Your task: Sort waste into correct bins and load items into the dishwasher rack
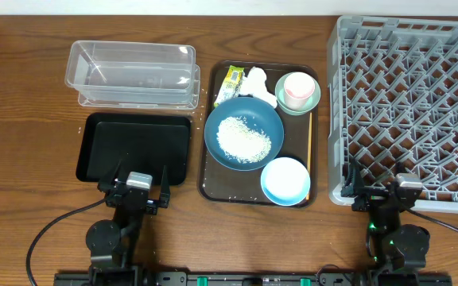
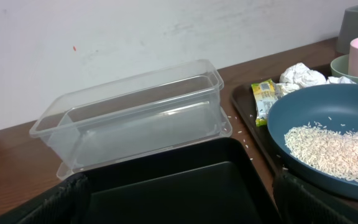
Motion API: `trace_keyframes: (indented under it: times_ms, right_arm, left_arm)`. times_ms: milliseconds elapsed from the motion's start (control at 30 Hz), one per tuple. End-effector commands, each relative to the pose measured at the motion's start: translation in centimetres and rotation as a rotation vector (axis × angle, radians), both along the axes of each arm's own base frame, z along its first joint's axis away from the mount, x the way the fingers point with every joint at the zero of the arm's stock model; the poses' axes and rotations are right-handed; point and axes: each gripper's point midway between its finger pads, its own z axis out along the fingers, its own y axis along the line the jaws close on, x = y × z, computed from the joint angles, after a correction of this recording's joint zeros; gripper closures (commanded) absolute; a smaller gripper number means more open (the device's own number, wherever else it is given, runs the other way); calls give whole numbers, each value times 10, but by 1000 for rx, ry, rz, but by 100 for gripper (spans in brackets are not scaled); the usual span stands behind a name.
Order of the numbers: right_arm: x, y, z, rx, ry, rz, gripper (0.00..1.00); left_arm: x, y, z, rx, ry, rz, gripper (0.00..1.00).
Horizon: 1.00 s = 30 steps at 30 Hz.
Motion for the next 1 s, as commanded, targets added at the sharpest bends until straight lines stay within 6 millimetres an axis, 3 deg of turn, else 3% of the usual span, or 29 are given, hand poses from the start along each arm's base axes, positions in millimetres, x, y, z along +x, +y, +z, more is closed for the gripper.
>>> trace_keyframes:
  times_ms: [0, 200, 267, 367, 433, 500, 600, 800, 967]
  right_arm:
    - [0, 1, -1, -11, 4, 6, 1]
    - [0, 1, -1, -12, 4, 6, 1]
    - [0, 1, -1, -12, 4, 6, 1]
    - [0, 1, -1, -11, 4, 6, 1]
    - [0, 1, -1, -11, 4, 6, 1]
    - [0, 1, -1, -12, 5, 6, 1]
    - [0, 1, -1, -12, 5, 7, 1]
    - [0, 1, -1, -12, 5, 7, 1]
    - [0, 1, -1, -12, 5, 7, 1]
  left_arm:
    - [-1, 1, -17, 13, 49, 2, 5]
    - [-1, 1, -17, 13, 48, 1, 5]
    - [0, -8, -1, 11, -16, -49, 5]
    - [-17, -58, 23, -54, -98, -357, 5]
    - [-46, -95, 41, -35, -181, -630, 5]
    - [-71, -114, 58, 16, -280, -805, 5]
    - [-75, -114, 77, 52, -379, -799, 5]
    - [-49, -74, 124, -187, -426, -501, 5]
    - [-21, -52, 136, -283, -284, -340, 5]
